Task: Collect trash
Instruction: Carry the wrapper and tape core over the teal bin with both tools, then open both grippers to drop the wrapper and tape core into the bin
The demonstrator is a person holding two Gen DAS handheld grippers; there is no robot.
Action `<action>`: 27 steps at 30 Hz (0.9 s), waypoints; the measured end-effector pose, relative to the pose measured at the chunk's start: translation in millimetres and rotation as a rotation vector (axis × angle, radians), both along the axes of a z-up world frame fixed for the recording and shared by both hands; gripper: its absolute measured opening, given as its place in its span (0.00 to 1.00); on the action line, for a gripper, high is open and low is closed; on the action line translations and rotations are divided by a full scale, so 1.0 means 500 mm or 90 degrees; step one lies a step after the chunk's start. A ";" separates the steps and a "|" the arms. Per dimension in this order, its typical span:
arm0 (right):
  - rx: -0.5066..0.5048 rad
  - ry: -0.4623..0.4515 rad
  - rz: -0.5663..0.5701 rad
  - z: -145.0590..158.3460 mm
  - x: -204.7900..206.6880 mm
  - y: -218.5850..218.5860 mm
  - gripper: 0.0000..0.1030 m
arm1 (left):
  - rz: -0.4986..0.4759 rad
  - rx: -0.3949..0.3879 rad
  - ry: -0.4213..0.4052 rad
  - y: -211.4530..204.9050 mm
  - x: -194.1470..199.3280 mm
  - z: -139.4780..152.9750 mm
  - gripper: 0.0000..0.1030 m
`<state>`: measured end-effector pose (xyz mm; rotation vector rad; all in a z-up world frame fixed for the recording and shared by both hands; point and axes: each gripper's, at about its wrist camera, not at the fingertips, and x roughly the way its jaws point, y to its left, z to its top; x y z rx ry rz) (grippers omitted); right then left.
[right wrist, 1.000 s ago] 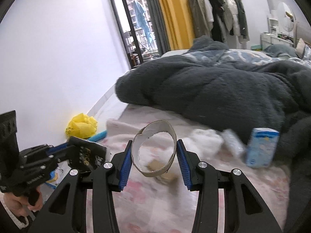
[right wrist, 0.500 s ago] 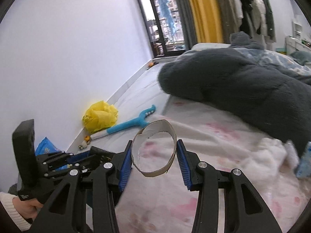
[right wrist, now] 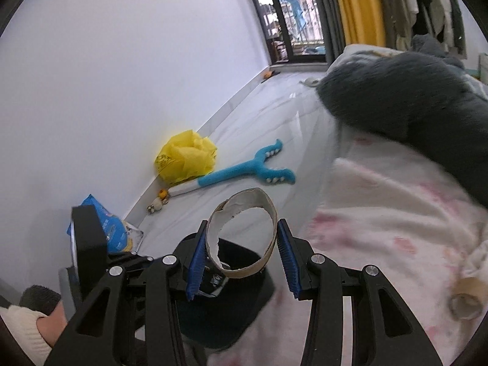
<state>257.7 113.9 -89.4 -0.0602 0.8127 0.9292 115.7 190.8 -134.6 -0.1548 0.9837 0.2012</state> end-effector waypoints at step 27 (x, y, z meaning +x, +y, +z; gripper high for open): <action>-0.107 0.098 0.058 -0.158 -0.017 0.205 0.43 | 0.045 -0.073 0.100 0.139 -0.086 -0.086 0.57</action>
